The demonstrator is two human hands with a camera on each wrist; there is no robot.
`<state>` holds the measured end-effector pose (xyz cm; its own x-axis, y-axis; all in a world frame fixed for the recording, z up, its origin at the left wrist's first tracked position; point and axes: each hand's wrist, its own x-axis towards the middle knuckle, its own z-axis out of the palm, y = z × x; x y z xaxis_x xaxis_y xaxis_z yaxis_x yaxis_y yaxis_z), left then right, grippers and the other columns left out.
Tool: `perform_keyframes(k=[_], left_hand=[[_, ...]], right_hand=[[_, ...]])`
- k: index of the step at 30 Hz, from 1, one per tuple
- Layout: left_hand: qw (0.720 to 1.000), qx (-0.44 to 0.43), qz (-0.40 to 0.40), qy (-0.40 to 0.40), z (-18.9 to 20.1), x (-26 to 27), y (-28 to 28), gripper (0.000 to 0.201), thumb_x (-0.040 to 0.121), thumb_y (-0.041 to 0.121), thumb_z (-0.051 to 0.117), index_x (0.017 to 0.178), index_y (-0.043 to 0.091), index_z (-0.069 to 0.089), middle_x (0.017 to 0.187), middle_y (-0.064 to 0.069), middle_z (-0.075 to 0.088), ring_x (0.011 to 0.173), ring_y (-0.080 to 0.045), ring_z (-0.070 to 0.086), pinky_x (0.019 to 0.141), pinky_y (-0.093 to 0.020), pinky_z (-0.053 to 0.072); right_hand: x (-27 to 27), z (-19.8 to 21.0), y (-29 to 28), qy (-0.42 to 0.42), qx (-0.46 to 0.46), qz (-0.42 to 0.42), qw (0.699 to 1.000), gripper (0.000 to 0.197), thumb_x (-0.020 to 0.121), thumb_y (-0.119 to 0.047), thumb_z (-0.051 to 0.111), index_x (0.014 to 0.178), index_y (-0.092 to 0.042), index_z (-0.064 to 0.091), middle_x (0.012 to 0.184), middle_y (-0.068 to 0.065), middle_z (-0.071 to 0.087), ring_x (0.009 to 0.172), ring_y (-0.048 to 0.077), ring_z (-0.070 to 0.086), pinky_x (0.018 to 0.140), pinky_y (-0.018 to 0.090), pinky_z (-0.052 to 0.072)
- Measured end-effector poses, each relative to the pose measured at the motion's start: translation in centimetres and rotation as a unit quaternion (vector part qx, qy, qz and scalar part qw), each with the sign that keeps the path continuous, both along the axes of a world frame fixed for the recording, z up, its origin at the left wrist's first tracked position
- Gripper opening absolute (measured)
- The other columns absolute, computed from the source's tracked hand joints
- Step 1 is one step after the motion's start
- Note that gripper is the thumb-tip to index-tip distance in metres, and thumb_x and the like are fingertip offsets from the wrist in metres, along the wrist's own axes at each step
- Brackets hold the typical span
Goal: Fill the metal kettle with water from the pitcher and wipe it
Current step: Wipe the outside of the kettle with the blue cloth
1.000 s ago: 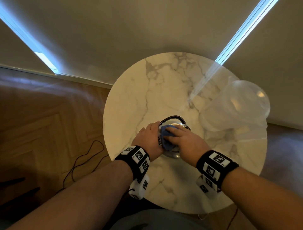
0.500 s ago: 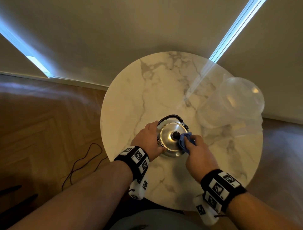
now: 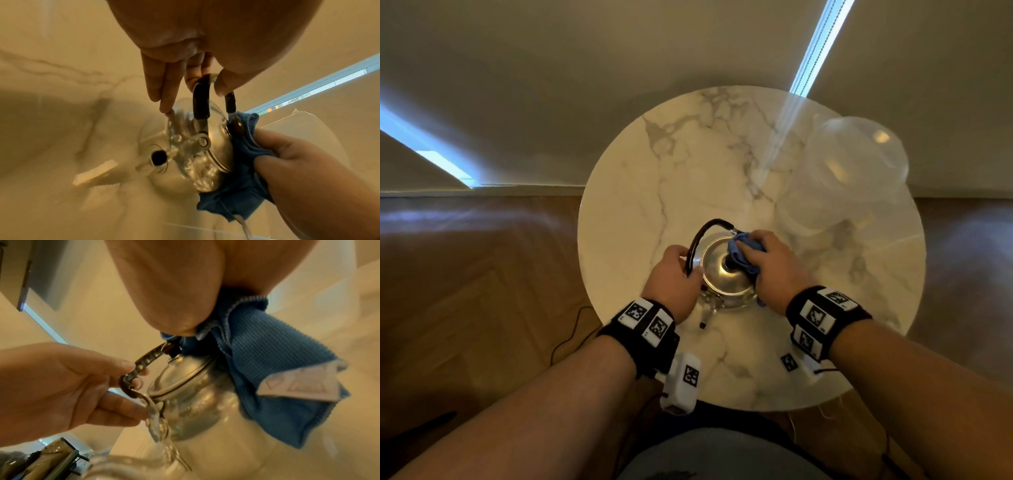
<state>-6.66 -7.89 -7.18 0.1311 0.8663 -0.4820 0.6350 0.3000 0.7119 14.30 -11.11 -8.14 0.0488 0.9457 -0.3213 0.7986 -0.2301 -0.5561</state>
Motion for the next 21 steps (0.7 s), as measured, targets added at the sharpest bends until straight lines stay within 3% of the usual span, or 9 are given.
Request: perform_keyframes(k=[2,4,6,11,14,16,19,21], left_hand=[[1.000,-0.022,0.016,-0.011,0.1,0.2,-0.7,0.034,0.092,0.035,0.059,0.122,0.020,0.058,0.100,0.002,0.072,0.093,-0.021,0.071,0.086,-0.040,0.058],[0.997,-0.048,0.044,-0.036,0.0,0.4,-1.6,0.035,0.082,0.045,0.058,0.109,0.023,0.061,0.098,-0.001,0.071,0.092,-0.026,0.072,0.088,-0.052,0.059],[0.993,-0.068,0.078,-0.063,0.0,0.7,-2.6,0.028,0.081,0.045,0.062,0.101,0.026,0.060,0.097,-0.007,0.073,0.091,-0.030,0.073,0.087,-0.056,0.059],[0.981,-0.103,0.139,-0.087,0.5,2.3,-5.4,0.024,0.087,0.039,0.066,0.103,0.021,0.059,0.102,-0.011,0.075,0.086,-0.028,0.073,0.086,-0.049,0.058],[0.985,-0.077,0.146,-0.056,1.1,2.9,-6.3,0.024,0.094,0.044,0.062,0.102,0.021,0.060,0.099,-0.007,0.075,0.089,-0.026,0.073,0.087,-0.051,0.058],[0.991,-0.040,0.125,-0.016,1.9,3.1,-6.2,0.030,0.099,0.047,0.055,0.101,0.018,0.062,0.098,-0.007,0.073,0.091,-0.026,0.070,0.086,-0.048,0.056],[0.996,0.010,0.079,0.049,3.0,3.6,-5.9,0.032,0.103,0.042,0.050,0.099,0.013,0.063,0.091,-0.005,0.067,0.086,-0.025,0.063,0.068,-0.033,0.047],[0.994,0.033,0.053,0.087,3.5,4.0,-5.7,0.033,0.102,0.043,0.052,0.096,0.013,0.063,0.085,-0.002,0.065,0.079,-0.021,0.060,0.060,-0.030,0.040]], right_hand=[[0.3,-0.2,0.5,-0.009,0.025,0.038,0.999,0.046,0.100,-0.031,0.055,0.145,-0.026,0.050,0.149,0.002,0.041,0.125,0.022,0.048,0.108,0.033,0.044],[0.5,-0.2,1.0,-0.047,0.041,0.110,0.992,0.048,0.097,-0.023,0.061,0.145,-0.025,0.054,0.153,0.005,0.039,0.133,0.029,0.044,0.111,0.033,0.038],[0.8,-0.2,1.4,-0.047,0.042,0.144,0.988,0.052,0.095,-0.019,0.065,0.145,-0.026,0.055,0.155,0.007,0.038,0.137,0.031,0.042,0.114,0.039,0.038],[1.4,-0.8,0.3,-0.040,0.080,0.169,0.982,0.053,0.092,-0.016,0.066,0.144,-0.020,0.056,0.151,0.011,0.044,0.131,0.034,0.048,0.109,0.039,0.043],[1.8,-0.9,-2.2,0.009,0.092,0.090,0.992,0.049,0.096,-0.021,0.060,0.145,-0.019,0.052,0.145,0.011,0.048,0.125,0.030,0.051,0.100,0.024,0.036],[2.4,-1.5,-4.6,0.040,0.079,0.036,0.995,0.050,0.097,-0.024,0.058,0.145,-0.024,0.047,0.143,0.007,0.047,0.121,0.025,0.052,0.096,0.025,0.041],[2.7,-2.4,-7.6,0.000,0.061,0.053,0.997,0.063,0.090,-0.013,0.058,0.149,-0.031,0.044,0.147,0.005,0.039,0.121,0.028,0.050,0.095,0.030,0.044],[2.1,-2.6,-8.6,0.044,0.049,0.042,0.997,0.056,0.093,-0.009,0.056,0.144,-0.030,0.050,0.142,0.006,0.044,0.118,0.029,0.052,0.091,0.030,0.045]])
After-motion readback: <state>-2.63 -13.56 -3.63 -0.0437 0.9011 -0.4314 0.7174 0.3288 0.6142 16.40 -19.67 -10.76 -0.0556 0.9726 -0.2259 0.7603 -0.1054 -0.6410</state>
